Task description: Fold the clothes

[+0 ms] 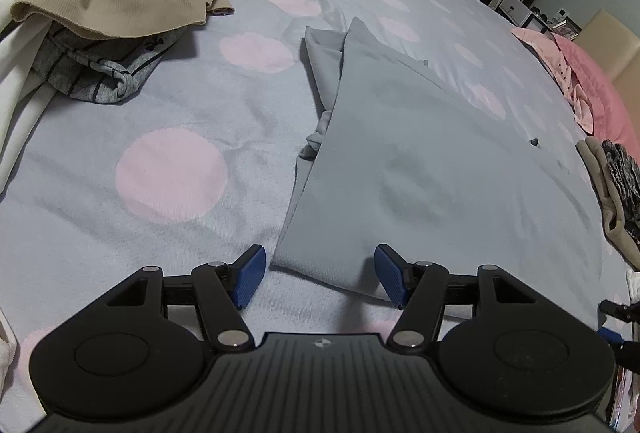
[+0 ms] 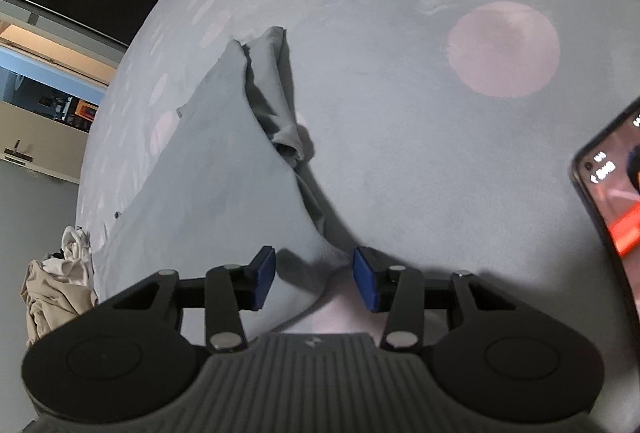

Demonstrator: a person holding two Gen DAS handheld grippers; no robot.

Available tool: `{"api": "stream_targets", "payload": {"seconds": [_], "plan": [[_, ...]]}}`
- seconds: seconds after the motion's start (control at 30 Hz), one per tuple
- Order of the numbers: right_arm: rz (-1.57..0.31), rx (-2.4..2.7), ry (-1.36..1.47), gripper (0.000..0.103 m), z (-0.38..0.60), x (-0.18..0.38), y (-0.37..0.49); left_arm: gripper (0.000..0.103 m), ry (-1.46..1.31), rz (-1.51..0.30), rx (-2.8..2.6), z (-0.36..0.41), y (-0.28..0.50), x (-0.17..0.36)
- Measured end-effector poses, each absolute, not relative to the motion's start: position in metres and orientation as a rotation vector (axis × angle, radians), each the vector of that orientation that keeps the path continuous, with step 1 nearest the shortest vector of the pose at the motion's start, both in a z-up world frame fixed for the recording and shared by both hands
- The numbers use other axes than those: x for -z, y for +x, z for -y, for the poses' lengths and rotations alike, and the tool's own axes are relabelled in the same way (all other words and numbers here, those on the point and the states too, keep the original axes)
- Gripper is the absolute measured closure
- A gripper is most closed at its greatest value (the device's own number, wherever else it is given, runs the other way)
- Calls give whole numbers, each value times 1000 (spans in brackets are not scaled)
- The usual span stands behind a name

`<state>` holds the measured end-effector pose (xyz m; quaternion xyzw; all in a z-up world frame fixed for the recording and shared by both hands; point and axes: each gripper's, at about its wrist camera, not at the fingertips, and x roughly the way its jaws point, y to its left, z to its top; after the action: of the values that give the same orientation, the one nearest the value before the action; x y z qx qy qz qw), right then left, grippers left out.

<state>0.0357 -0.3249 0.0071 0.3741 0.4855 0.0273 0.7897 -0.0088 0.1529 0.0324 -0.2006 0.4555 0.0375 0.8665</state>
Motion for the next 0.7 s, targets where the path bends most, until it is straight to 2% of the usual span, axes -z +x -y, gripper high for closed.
{"api": "stream_targets", "payload": {"seconds": [0.03,0.13,0.2,0.23,0.3,0.4,0.43,0.5,0.57,0.7], "plan": [[-1044,-63,807,59,324,-7,37,44,-419,-954,-76,-153,-9,-33],[-1042,-57,810,71,324,-7,40,48,-427,-952,-71,-156,-9,-33],[-1044,-57,818,87,324,-8,44,50,-433,-952,-72,-157,-9,-34],[-1042,-59,821,91,323,-9,46,51,-435,-952,-73,-158,-9,-34],[-1029,-56,814,92,319,-16,48,52,-433,-950,-73,-159,-9,-36],[-1050,-29,743,89,307,-29,55,52,-422,-952,-74,-159,-9,-38],[-1085,2,695,85,303,-32,59,52,-418,-953,-75,-159,-9,-39],[-1100,38,642,71,302,-37,64,52,-413,-954,-72,-160,-10,-40],[-1084,30,635,64,307,-42,70,52,-402,-952,-72,-162,-9,-42],[-1064,-8,588,59,316,-52,92,52,-382,-949,-54,-162,-4,-45]]}}
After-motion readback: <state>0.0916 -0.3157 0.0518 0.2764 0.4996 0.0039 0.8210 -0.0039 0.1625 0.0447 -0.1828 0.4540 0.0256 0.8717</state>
